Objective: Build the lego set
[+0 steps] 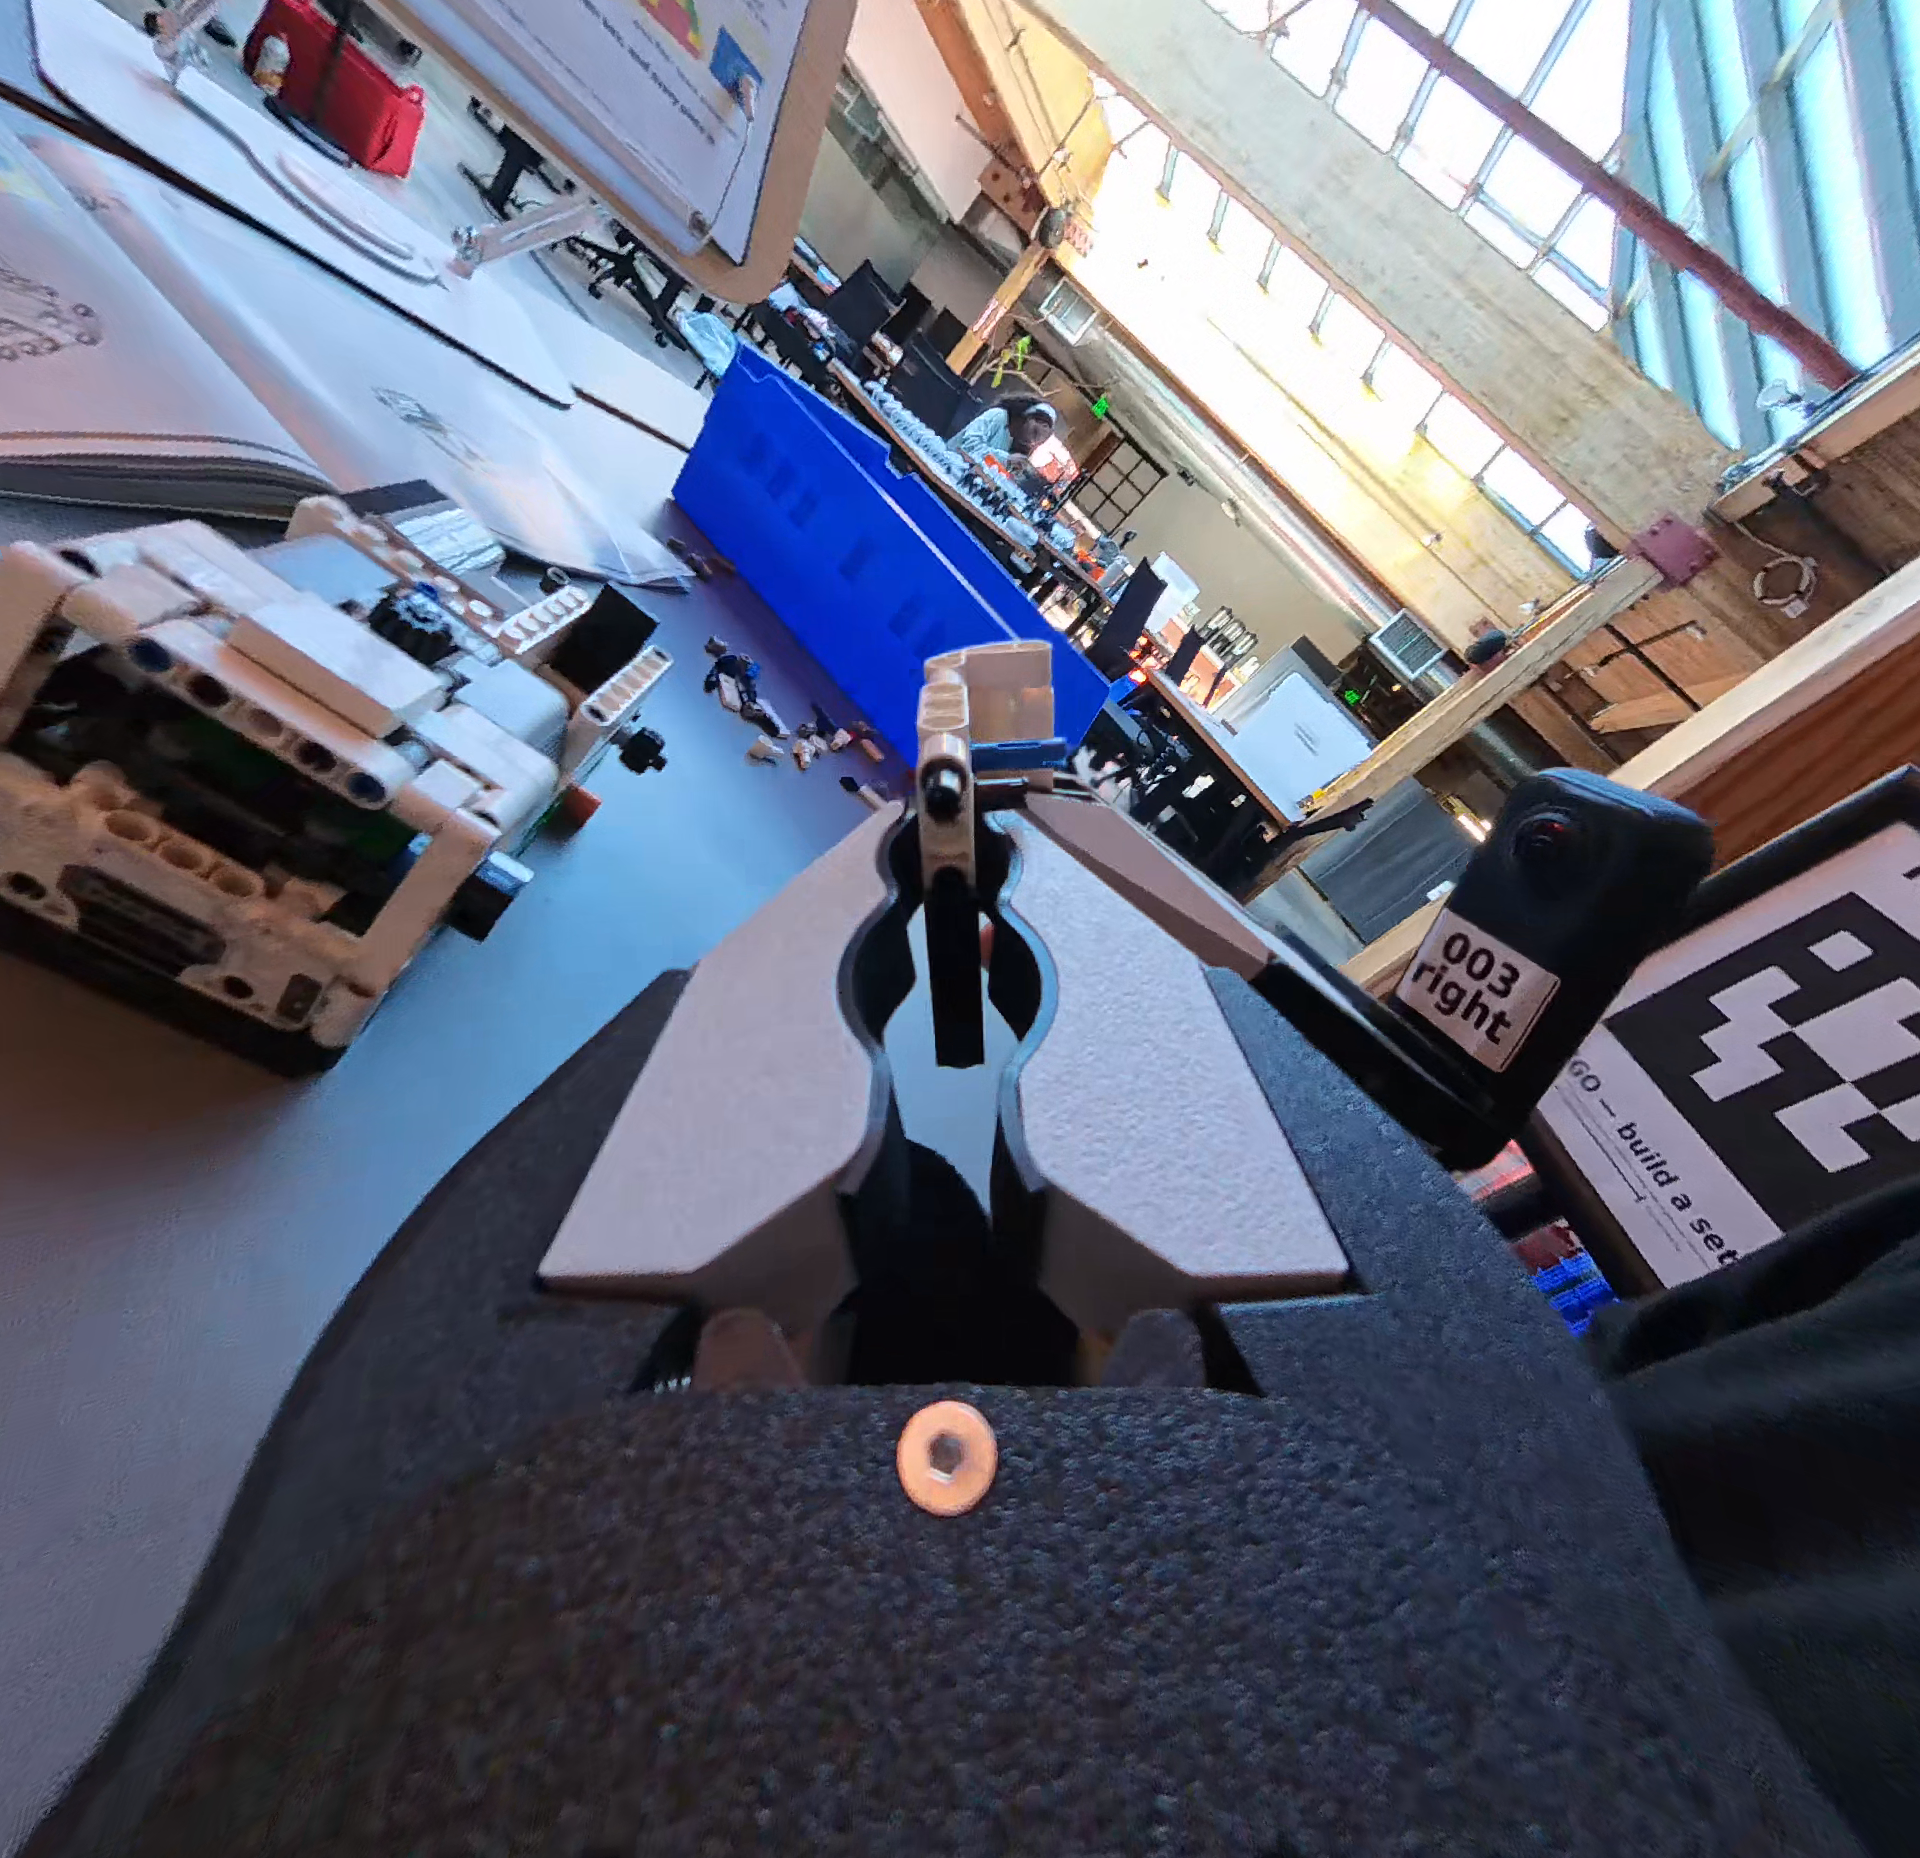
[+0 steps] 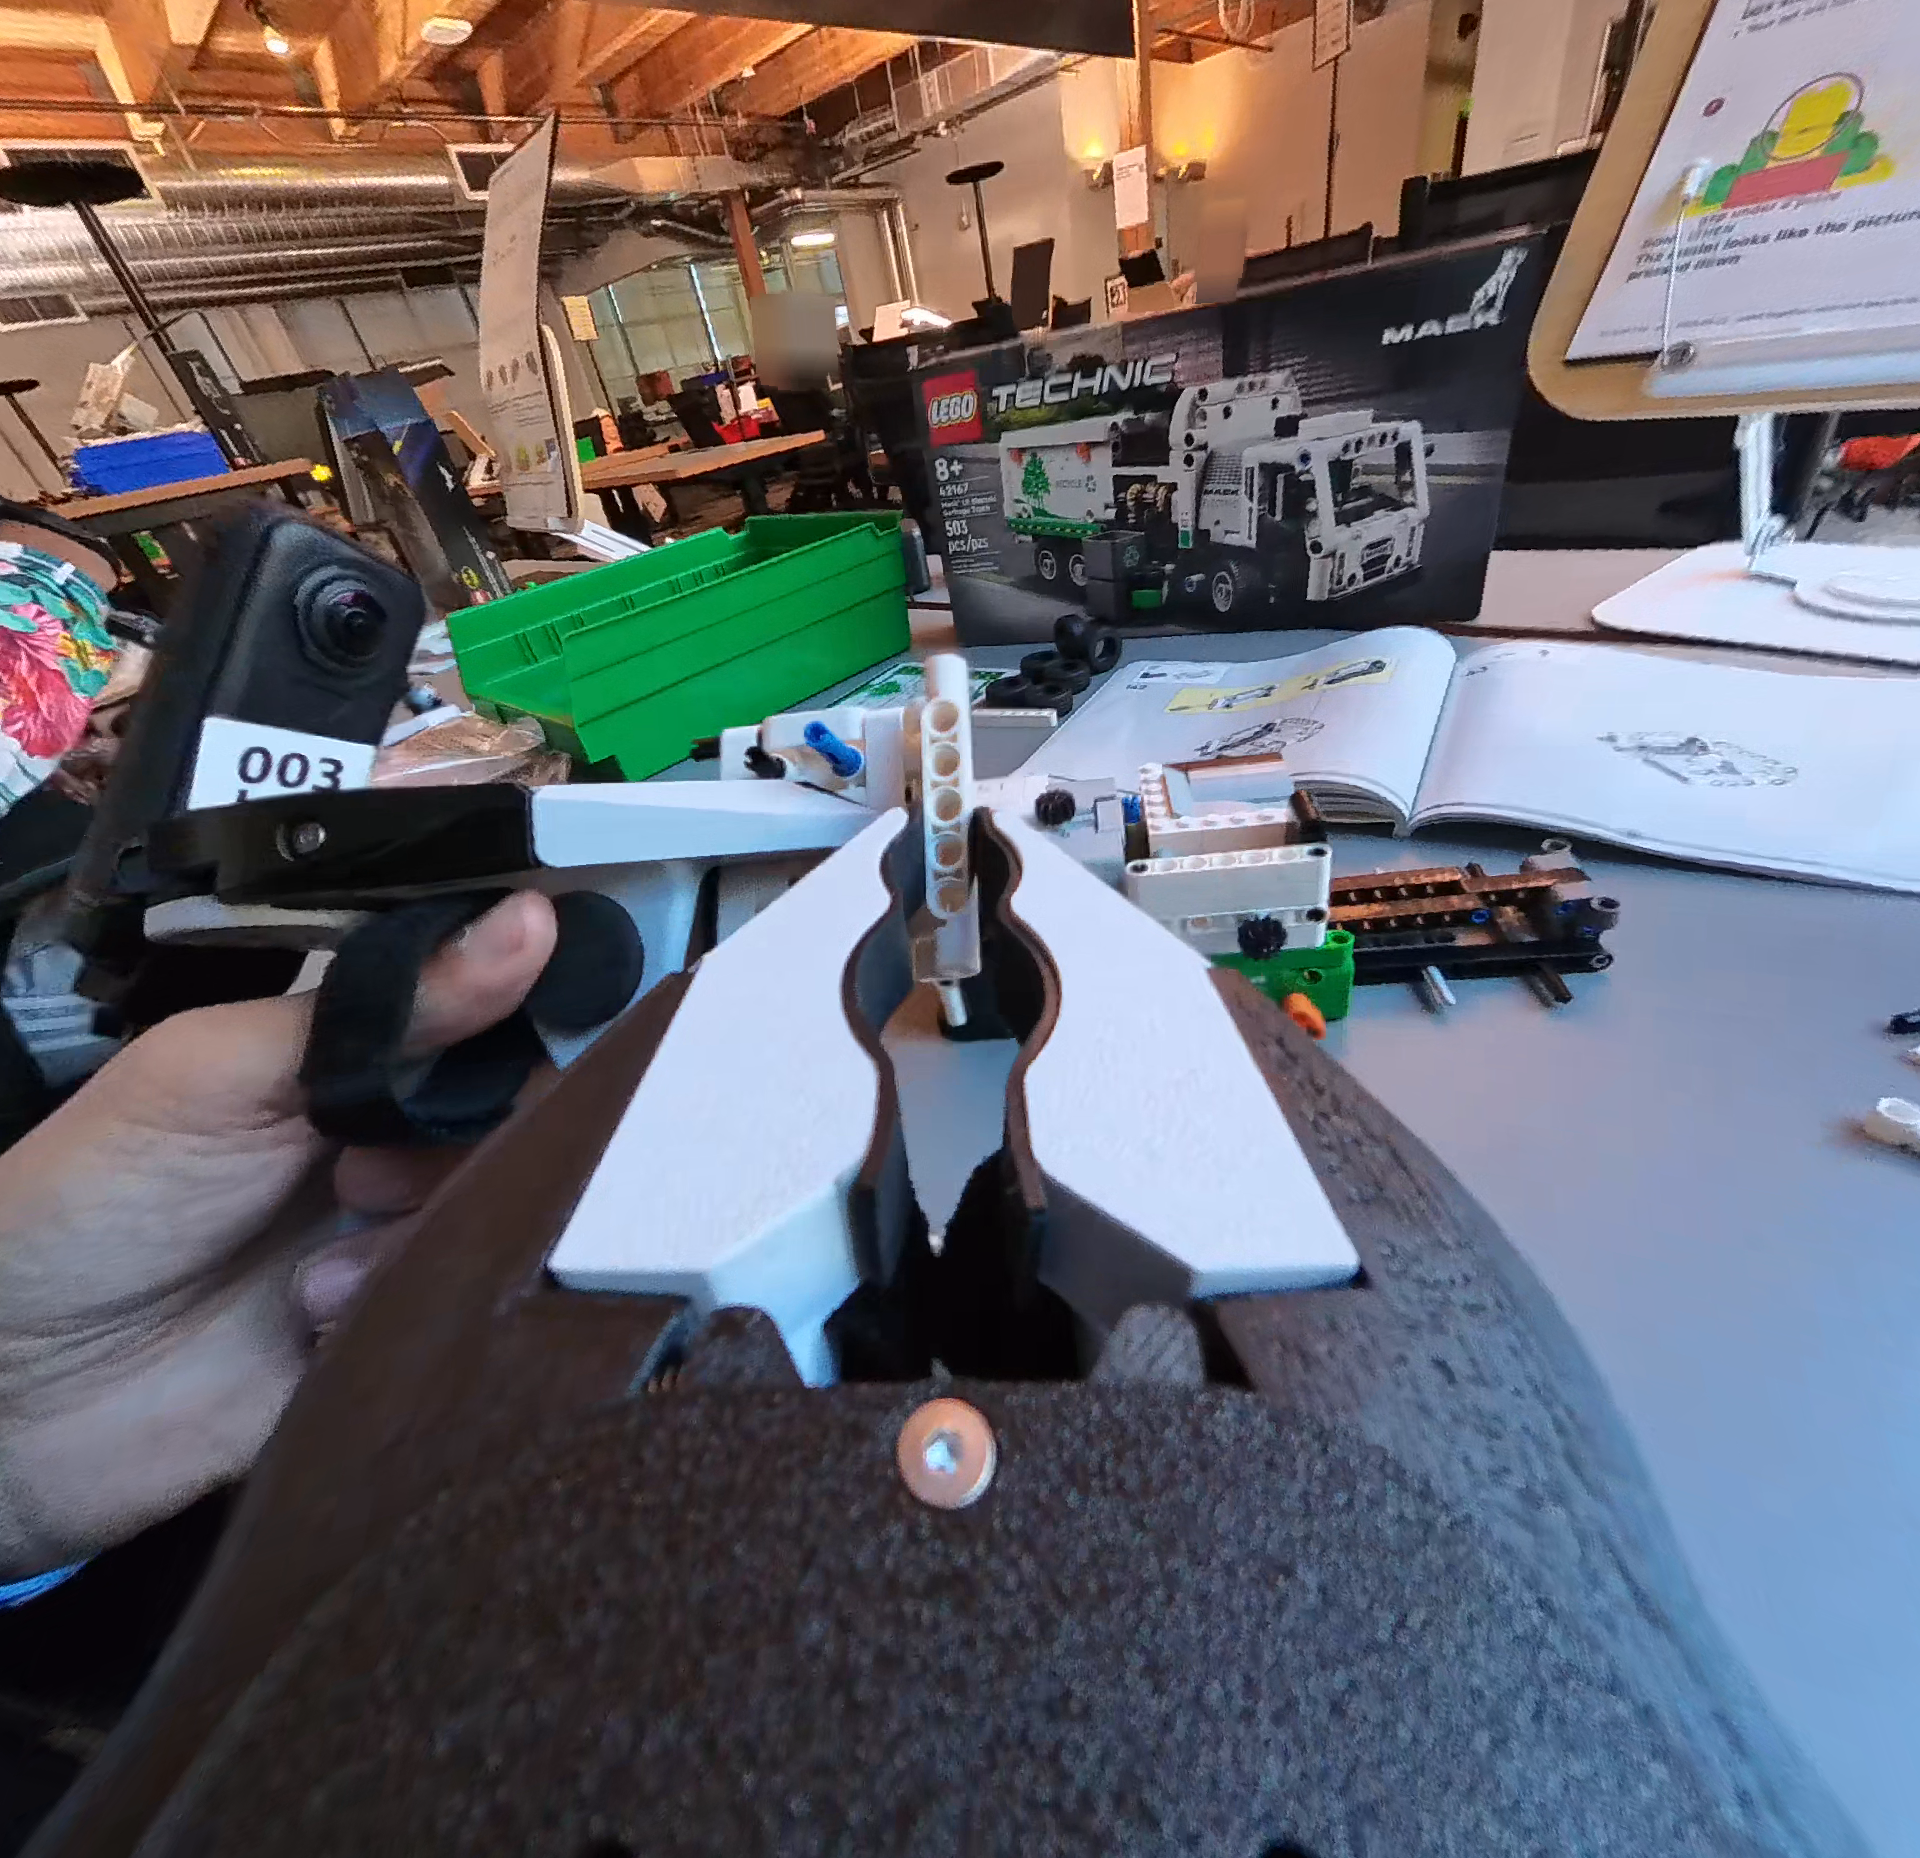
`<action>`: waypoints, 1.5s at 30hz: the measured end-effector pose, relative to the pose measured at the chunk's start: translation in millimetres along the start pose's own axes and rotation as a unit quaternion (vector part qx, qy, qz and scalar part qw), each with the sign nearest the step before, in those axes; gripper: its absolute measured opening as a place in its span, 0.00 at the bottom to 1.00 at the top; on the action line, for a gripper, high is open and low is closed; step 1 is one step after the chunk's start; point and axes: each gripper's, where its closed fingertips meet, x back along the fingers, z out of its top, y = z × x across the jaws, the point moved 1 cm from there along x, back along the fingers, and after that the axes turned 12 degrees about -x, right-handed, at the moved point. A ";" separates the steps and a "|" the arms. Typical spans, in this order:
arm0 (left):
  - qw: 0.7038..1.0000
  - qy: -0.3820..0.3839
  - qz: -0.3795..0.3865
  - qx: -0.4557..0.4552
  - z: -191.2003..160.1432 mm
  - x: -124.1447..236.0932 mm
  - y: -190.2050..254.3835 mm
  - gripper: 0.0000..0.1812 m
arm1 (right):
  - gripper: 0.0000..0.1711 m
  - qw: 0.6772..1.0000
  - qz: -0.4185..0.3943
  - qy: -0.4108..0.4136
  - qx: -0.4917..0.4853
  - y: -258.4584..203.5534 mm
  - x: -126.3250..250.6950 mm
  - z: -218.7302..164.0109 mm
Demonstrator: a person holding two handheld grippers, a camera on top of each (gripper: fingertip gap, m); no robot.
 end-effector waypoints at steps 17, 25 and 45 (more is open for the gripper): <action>0.968 -0.205 0.090 -0.118 -29.0 66.7 -67.3 0.04 | 0.13 0.901 0.105 -0.345 0.241 37.4 46.2 -67.9; 0.960 -0.233 0.060 -0.146 -34.4 65.1 -67.6 0.04 | 0.11 0.746 0.248 -0.498 0.367 30.5 21.1 -85.9; 0.970 -0.216 -0.010 -0.116 -42.5 39.5 -54.0 0.03 | 0.04 0.895 0.136 -0.089 0.415 -36.1 3.5 -25.4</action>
